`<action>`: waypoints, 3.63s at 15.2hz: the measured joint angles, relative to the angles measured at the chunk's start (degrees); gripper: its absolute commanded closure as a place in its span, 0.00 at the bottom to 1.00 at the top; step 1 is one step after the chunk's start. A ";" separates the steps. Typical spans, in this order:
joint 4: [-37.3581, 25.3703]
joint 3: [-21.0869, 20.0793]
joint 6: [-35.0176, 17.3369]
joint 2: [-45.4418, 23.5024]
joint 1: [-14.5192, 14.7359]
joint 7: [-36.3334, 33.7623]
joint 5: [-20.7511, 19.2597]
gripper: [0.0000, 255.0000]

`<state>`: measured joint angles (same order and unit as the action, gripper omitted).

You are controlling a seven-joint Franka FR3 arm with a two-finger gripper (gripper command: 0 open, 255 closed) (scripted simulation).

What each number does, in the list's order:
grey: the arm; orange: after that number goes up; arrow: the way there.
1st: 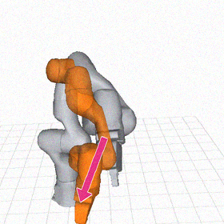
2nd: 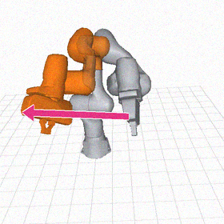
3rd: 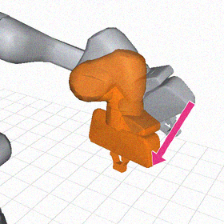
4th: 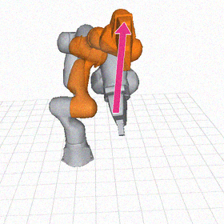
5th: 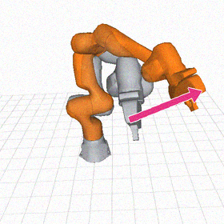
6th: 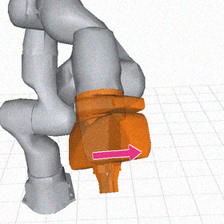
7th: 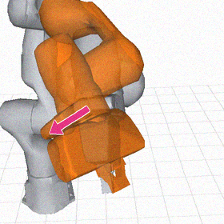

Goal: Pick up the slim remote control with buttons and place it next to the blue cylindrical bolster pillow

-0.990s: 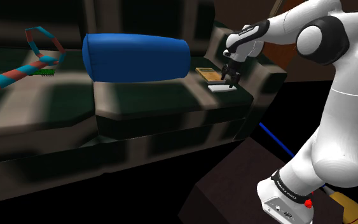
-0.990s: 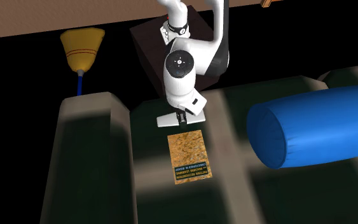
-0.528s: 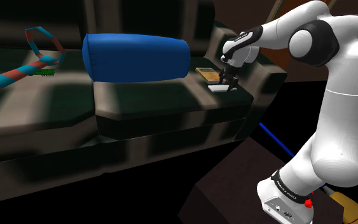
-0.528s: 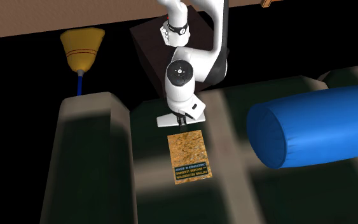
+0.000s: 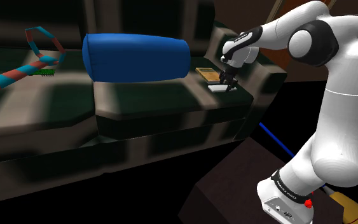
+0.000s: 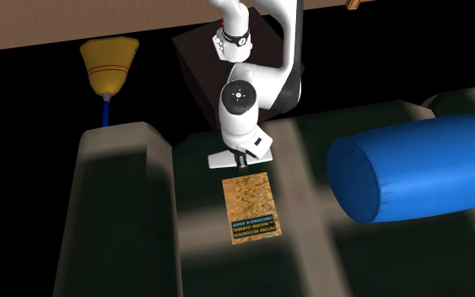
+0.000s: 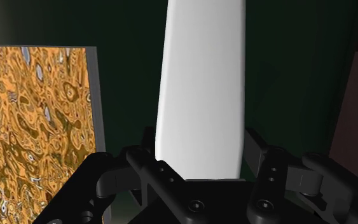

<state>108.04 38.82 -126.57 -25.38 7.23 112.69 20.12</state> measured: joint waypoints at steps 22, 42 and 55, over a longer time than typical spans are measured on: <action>-3.58 2.55 7.73 5.32 1.85 -2.94 -4.60 1.00; -13.86 4.36 21.28 9.85 2.61 -5.75 -8.71 1.00; -24.44 4.75 31.51 9.53 1.36 -6.20 -8.78 1.00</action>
<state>83.60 43.58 -95.07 -15.85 8.59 106.49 11.34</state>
